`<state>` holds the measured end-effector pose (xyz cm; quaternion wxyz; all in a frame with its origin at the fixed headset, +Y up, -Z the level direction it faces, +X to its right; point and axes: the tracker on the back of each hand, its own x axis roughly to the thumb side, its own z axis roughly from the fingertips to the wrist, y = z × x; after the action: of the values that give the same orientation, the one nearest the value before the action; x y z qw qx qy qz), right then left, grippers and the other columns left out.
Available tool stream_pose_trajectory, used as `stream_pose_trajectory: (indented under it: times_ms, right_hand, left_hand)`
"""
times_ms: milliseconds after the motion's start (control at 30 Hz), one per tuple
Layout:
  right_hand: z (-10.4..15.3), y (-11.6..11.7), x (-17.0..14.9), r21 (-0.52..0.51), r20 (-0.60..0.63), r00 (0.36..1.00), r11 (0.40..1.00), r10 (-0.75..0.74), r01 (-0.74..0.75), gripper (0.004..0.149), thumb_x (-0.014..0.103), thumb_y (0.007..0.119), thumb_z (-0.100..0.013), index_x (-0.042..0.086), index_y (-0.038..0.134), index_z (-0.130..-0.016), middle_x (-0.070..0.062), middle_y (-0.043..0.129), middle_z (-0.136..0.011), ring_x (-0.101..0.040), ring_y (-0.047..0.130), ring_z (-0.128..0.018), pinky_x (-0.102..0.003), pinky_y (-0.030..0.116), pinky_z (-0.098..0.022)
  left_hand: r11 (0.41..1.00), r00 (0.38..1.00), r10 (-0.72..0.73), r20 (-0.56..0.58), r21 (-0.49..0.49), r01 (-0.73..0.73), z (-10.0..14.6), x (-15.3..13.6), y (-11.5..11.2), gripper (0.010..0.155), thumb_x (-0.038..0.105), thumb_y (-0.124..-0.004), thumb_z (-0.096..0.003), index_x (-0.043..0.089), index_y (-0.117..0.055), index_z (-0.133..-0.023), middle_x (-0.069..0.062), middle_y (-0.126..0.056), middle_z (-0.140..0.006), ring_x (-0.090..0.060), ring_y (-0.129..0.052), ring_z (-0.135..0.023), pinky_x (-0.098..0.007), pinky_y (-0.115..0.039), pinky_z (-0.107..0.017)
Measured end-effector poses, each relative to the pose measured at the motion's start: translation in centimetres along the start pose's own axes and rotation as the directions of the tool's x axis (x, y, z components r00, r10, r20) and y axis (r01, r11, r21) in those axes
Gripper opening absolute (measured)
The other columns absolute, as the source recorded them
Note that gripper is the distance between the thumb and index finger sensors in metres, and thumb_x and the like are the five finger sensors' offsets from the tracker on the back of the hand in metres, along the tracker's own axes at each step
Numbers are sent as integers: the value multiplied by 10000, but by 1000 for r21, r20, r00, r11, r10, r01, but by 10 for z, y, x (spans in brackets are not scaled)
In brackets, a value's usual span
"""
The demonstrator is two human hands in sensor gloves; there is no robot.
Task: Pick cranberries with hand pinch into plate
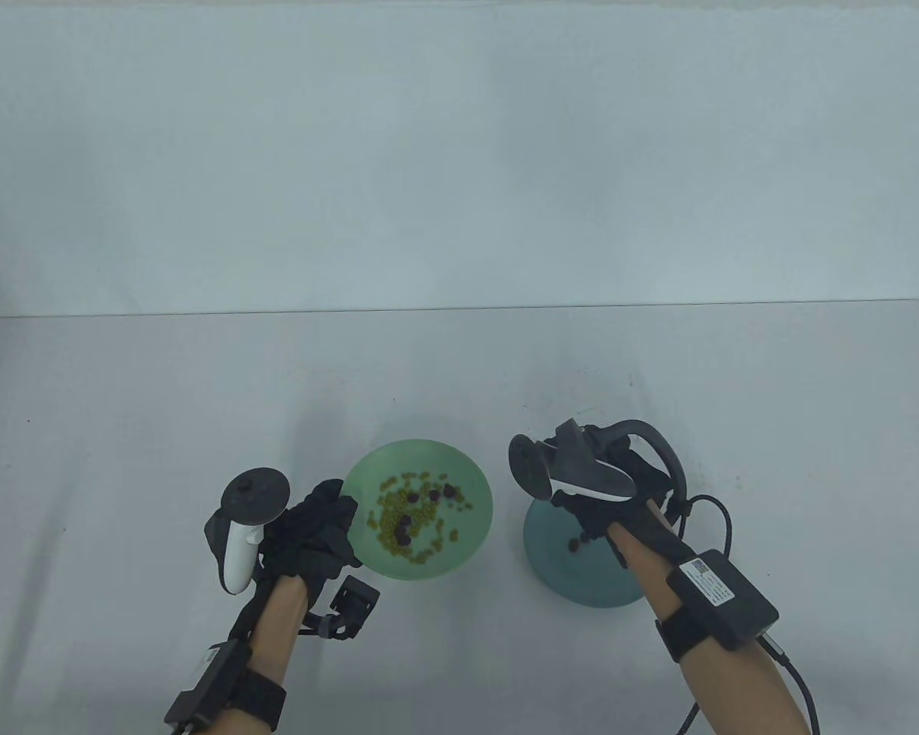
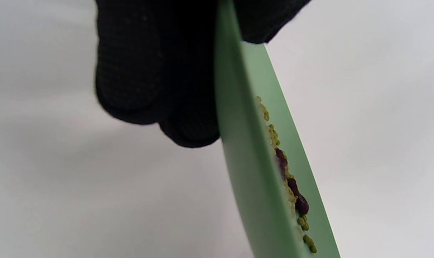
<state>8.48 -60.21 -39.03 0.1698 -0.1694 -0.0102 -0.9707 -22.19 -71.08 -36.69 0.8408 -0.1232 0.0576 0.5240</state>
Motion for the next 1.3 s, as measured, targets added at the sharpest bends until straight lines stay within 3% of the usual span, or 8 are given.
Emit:
stream_pose_trajectory:
  times_ms: [233,567,1167,1300]
  right_hand:
    - [-13,-13,33,-21,77,997,1000,5,-3,451,522,725,-530,287,813,-905,81,950,-642,-131,971,-576,-452,821,-590]
    - [-25,-10,68,-5,148,989,1000,25,-25,450,497,728,-537,298,785,-936,93,954,-621,-122,976,-558,-443,830,-580]
    - [-39,2,95,34,194,978,995,82,-90,430,457,739,-541,294,788,-936,103,958,-586,-109,980,-525,-431,841,-562]
    - [-37,-4,95,113,248,968,994,-35,7,424,459,740,-543,300,789,-934,99,956,-598,-115,976,-537,-435,833,-573]
  left_hand:
    - [1000,1000,2,-1,-5,-2,0,0,-1,526,205,-657,-589,-40,-551,-1043,-192,-850,-820,-235,-1091,-479,-310,-961,-360]
    - [1000,1000,12,1,-3,-12,0,0,-1,526,205,-657,-589,-37,-548,-1044,-191,-849,-820,-234,-1091,-478,-308,-960,-360]
    - [1000,1000,16,4,-2,-16,0,1,0,525,204,-656,-589,-40,-551,-1042,-193,-849,-820,-236,-1090,-478,-309,-960,-359]
    - [1000,1000,13,-3,0,-13,-1,-1,0,526,203,-656,-589,-42,-552,-1043,-192,-849,-821,-235,-1090,-478,-308,-960,-359]
